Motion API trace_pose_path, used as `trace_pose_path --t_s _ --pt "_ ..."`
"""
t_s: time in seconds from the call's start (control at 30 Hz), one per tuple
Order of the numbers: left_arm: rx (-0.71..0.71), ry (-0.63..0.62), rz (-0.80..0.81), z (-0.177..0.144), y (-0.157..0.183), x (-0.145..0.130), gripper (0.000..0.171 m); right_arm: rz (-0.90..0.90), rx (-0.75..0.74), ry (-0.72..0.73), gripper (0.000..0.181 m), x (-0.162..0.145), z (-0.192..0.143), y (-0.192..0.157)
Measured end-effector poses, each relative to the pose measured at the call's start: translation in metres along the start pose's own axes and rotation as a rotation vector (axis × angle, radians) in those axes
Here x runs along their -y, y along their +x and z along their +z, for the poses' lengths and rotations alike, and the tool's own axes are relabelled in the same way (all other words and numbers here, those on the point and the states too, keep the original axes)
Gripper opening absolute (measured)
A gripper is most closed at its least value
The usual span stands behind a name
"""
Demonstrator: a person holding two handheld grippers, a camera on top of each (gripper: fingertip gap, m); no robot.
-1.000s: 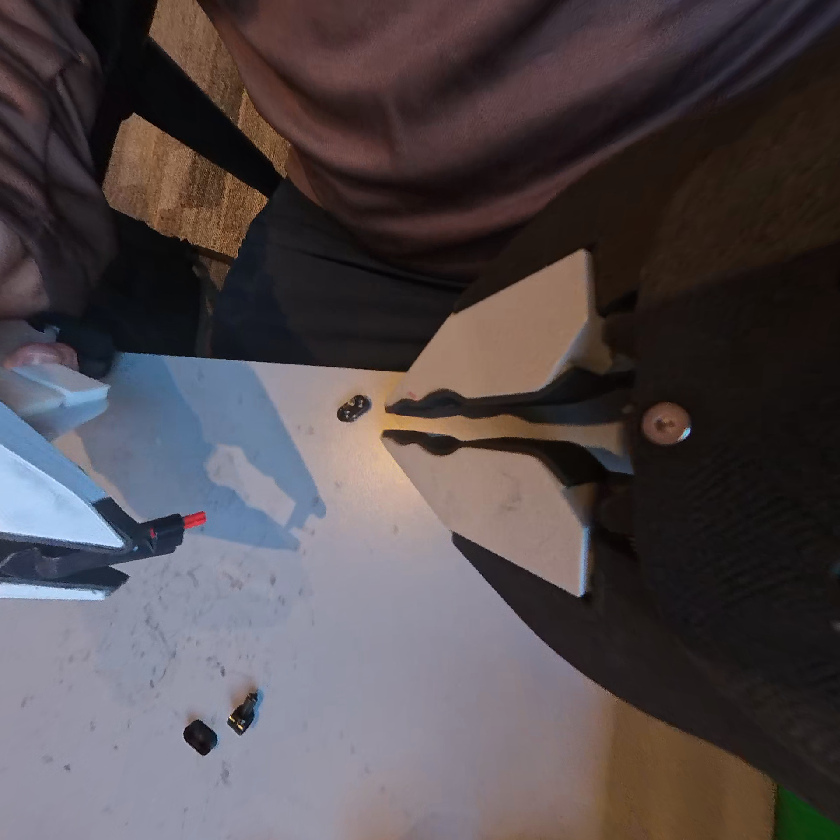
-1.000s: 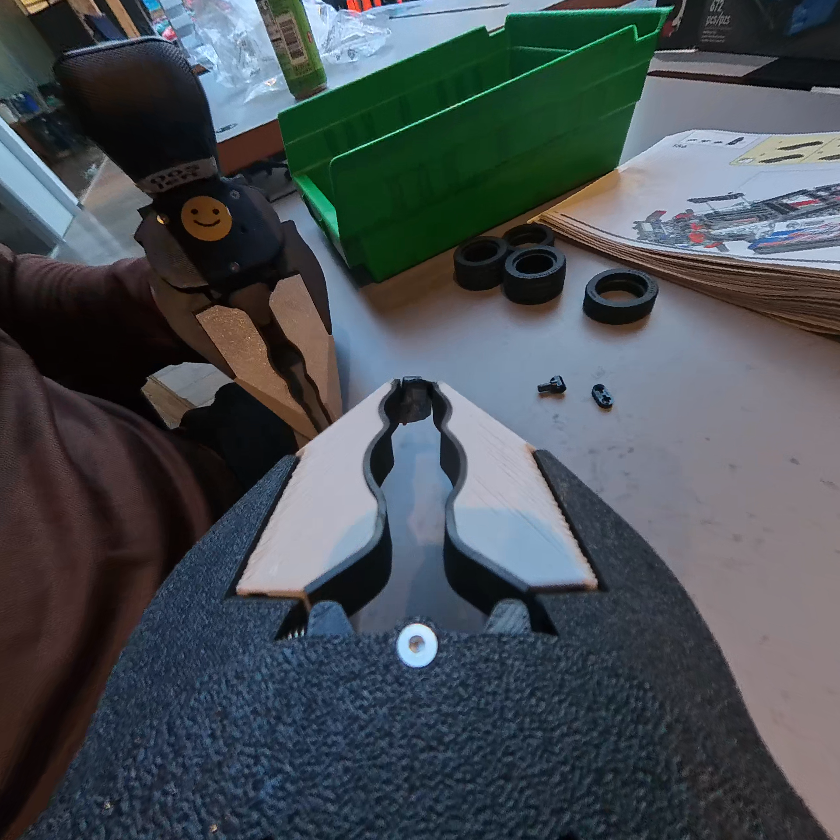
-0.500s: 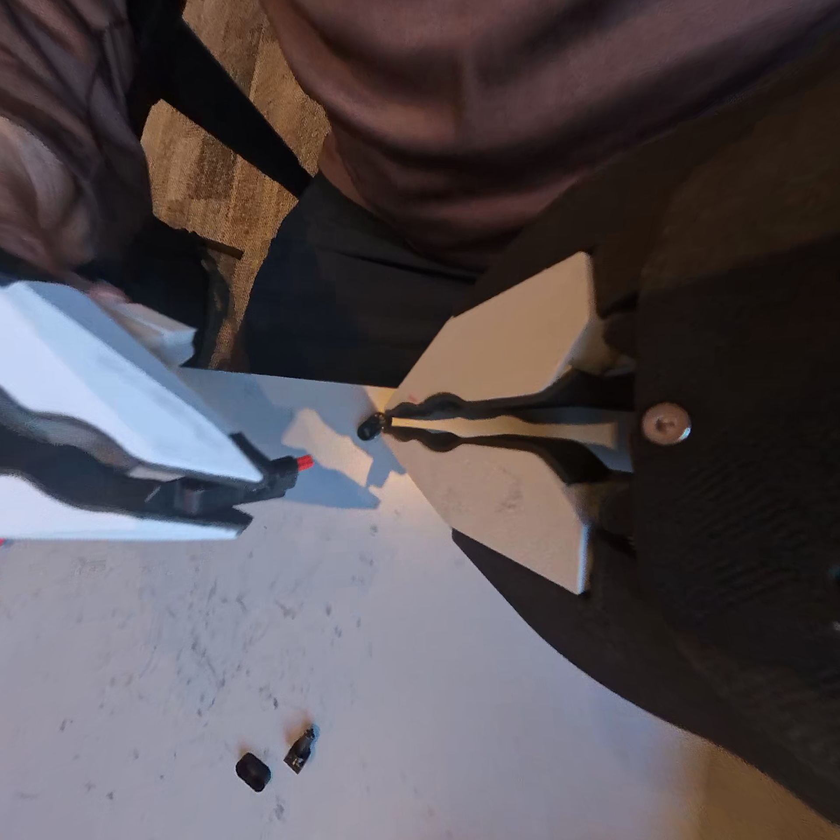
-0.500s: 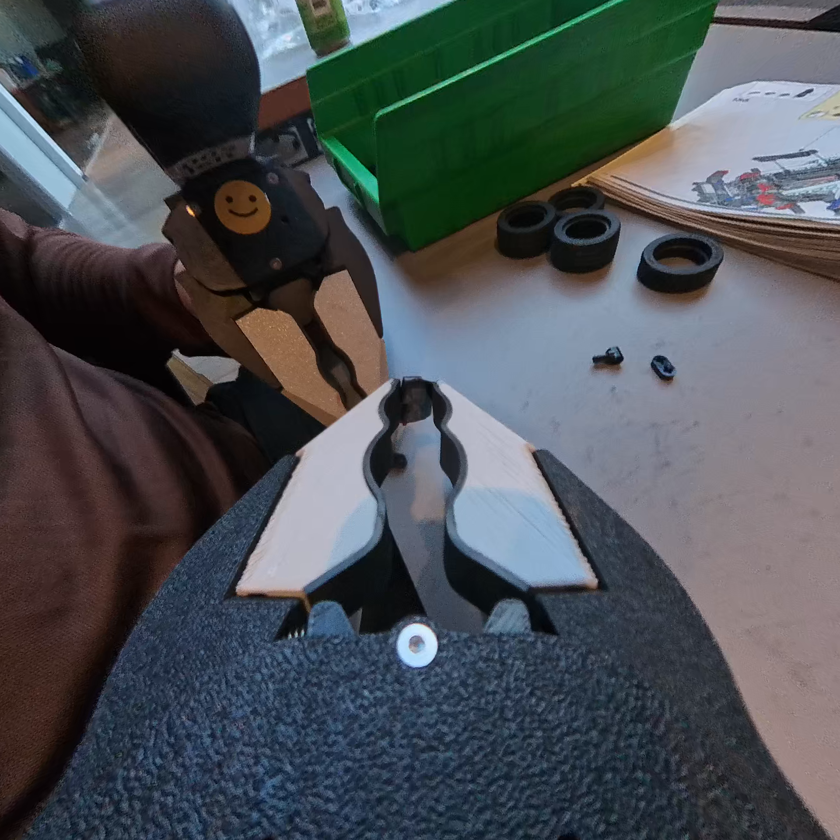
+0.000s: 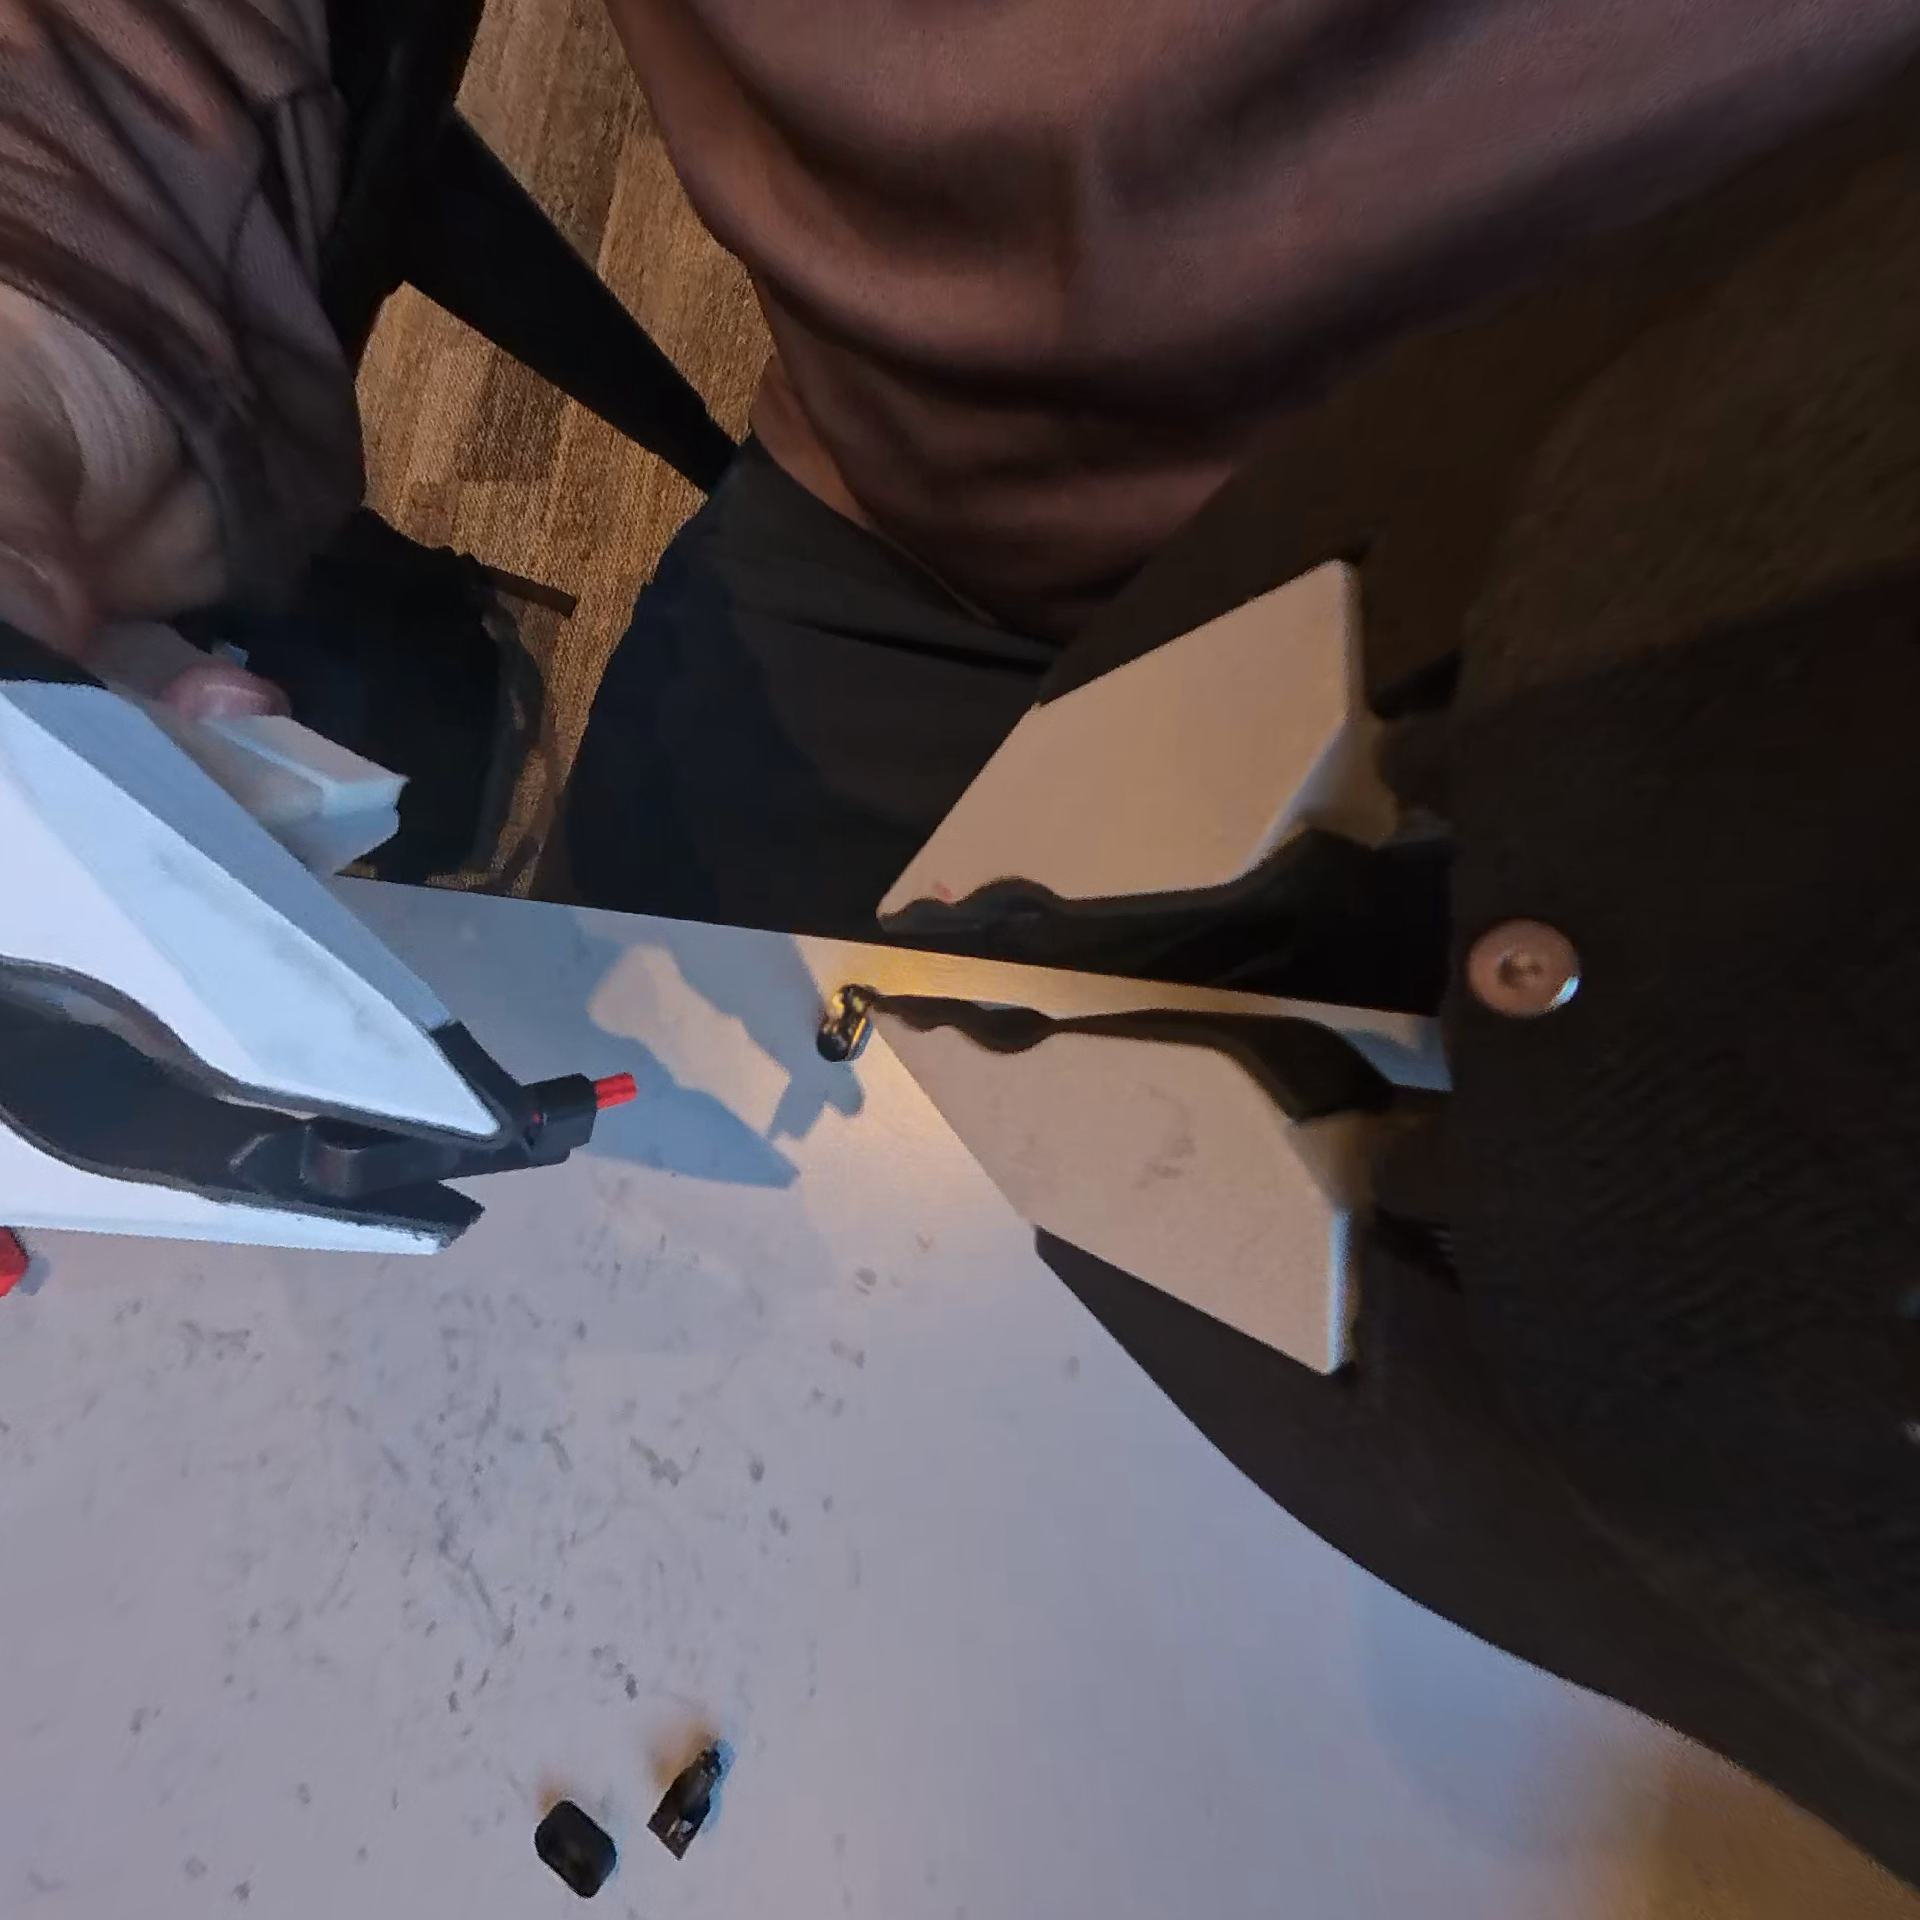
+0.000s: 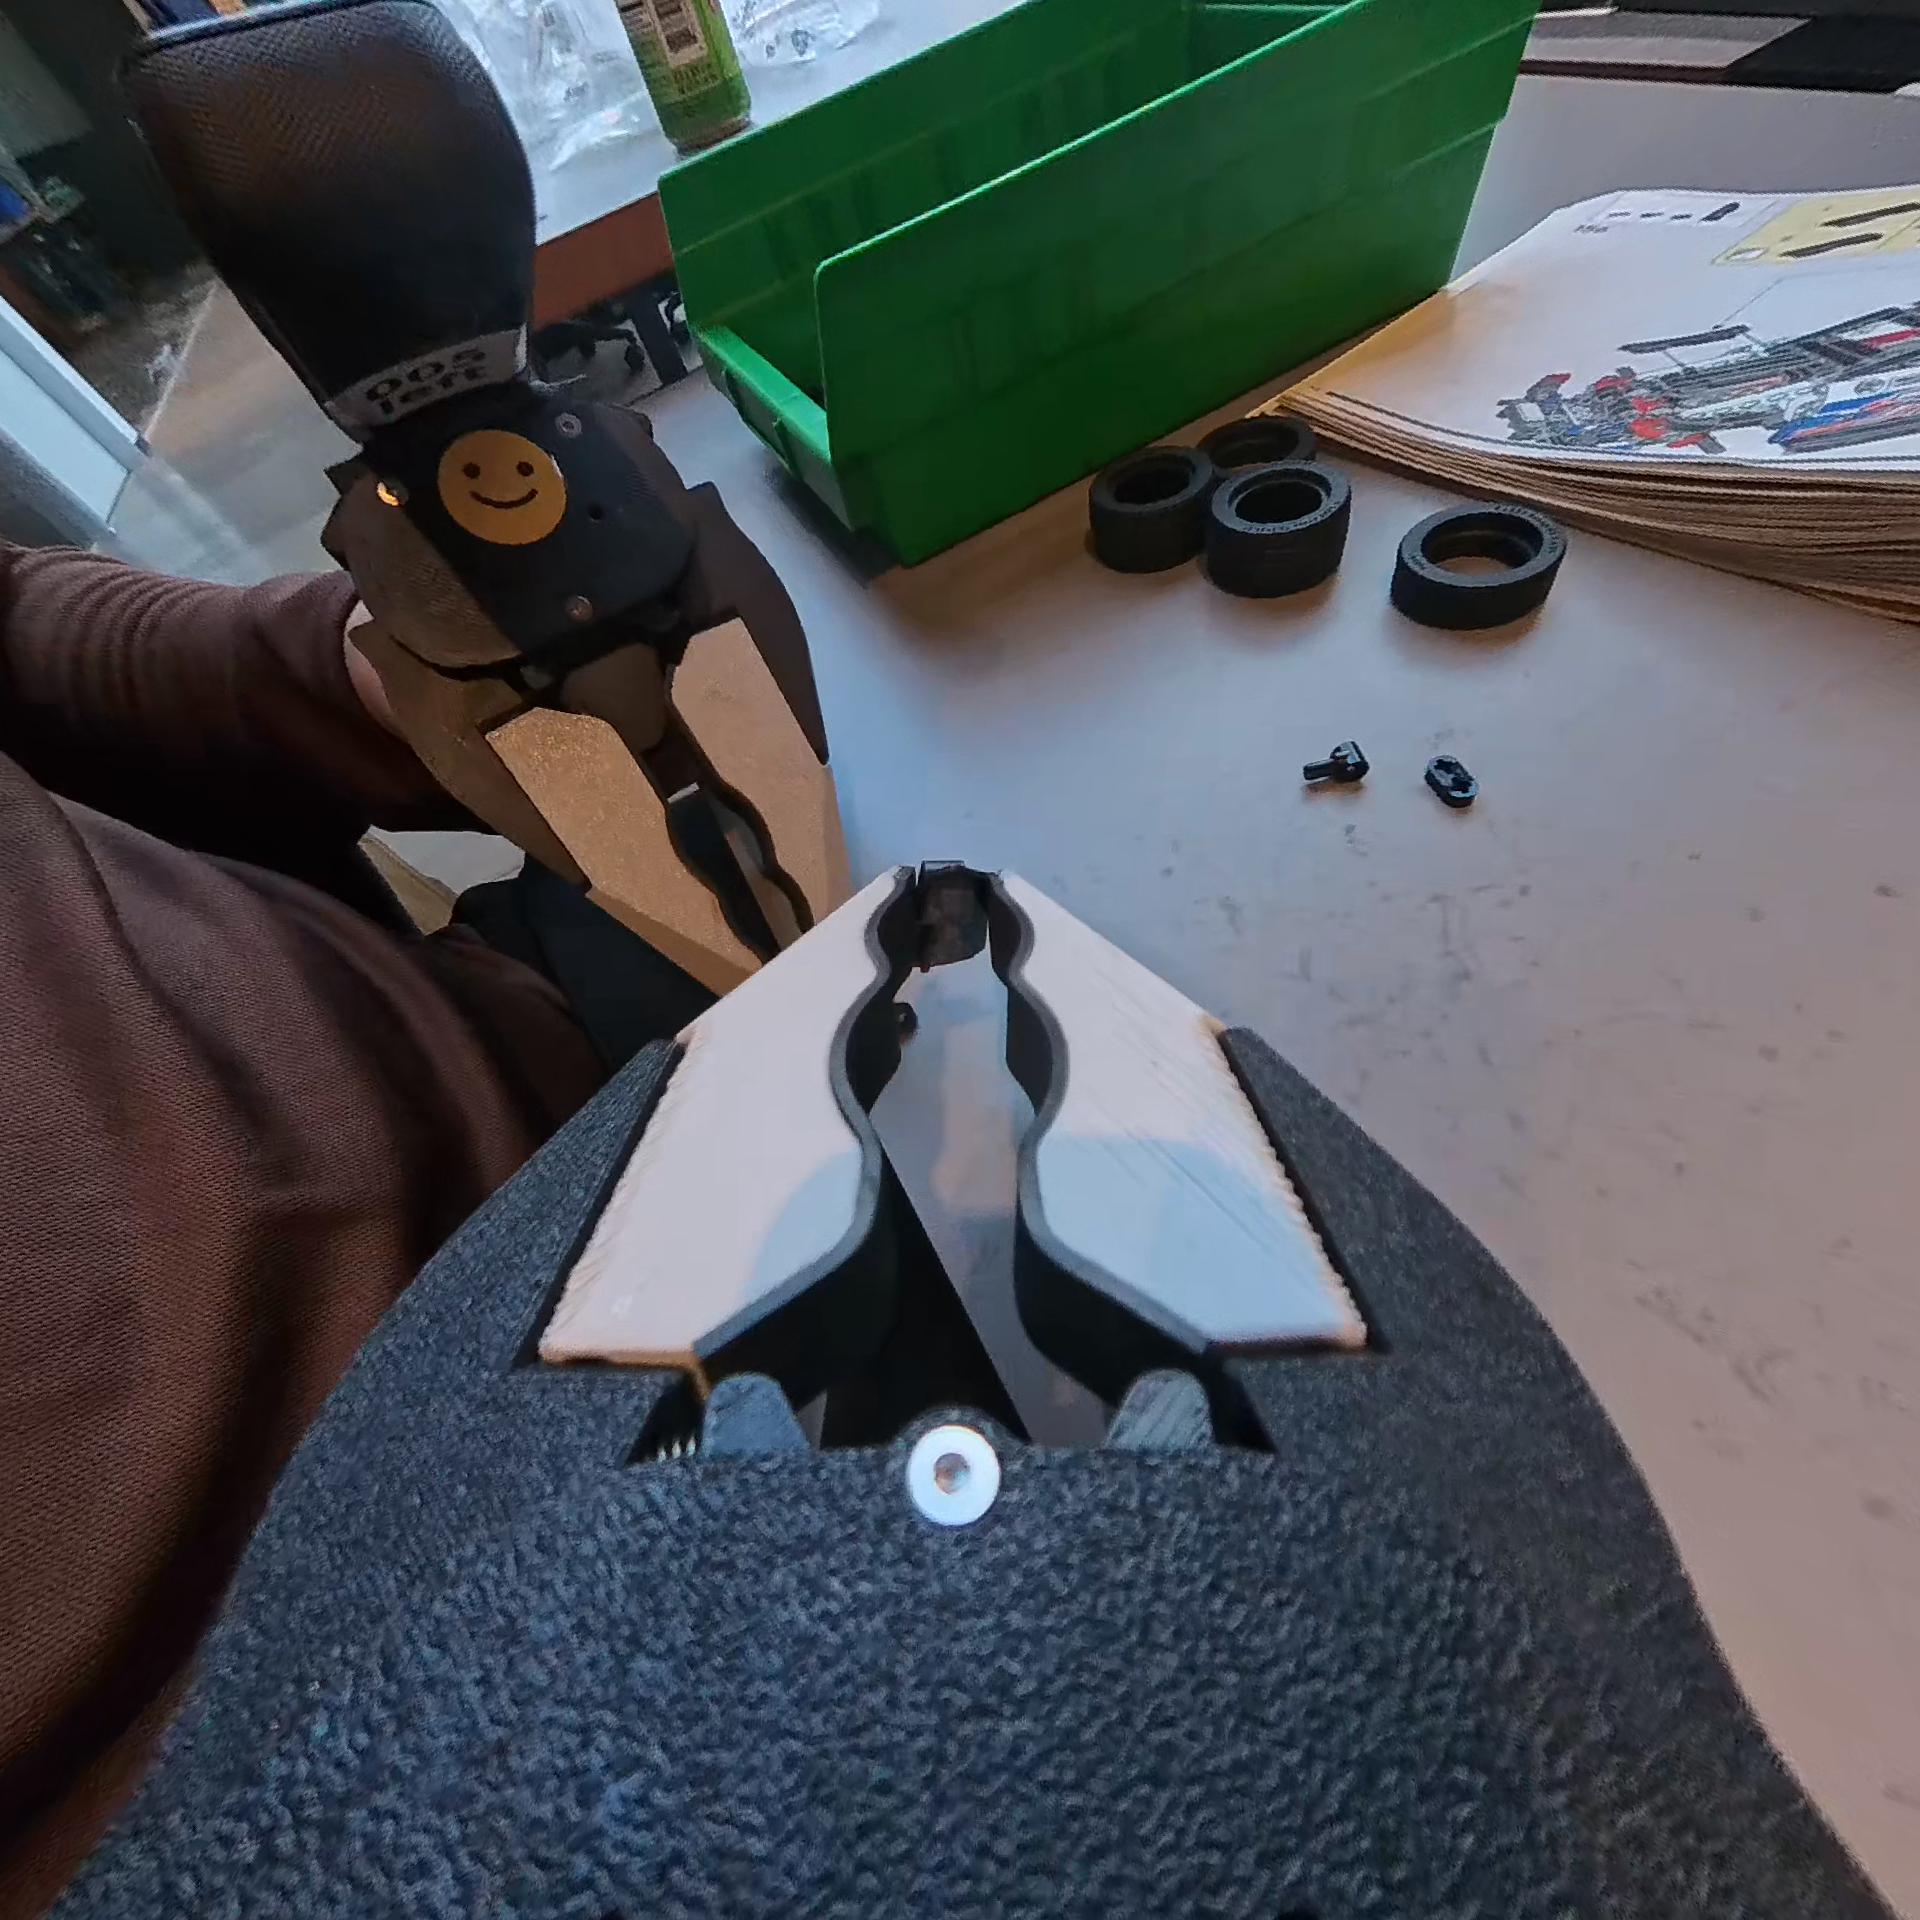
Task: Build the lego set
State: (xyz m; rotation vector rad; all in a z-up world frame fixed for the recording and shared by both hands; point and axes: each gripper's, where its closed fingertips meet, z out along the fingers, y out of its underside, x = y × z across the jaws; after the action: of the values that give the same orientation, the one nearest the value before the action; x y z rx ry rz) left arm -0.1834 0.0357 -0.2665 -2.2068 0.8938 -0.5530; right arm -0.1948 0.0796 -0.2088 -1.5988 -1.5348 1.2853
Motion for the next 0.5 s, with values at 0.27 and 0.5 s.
trace_pose_path --t_s 0.27,0.5 --pt "0.03 0.004 0.007 0.009 -0.004 0.013 0.009 -0.019 -0.002 -0.001 0.014 0.001 -0.001 -0.001" --pt "0.031 -0.008 0.177 -0.001 -0.016 0.016 0.022 0.001 0.0 0.019 0.014 0.004 -0.007 0.005"
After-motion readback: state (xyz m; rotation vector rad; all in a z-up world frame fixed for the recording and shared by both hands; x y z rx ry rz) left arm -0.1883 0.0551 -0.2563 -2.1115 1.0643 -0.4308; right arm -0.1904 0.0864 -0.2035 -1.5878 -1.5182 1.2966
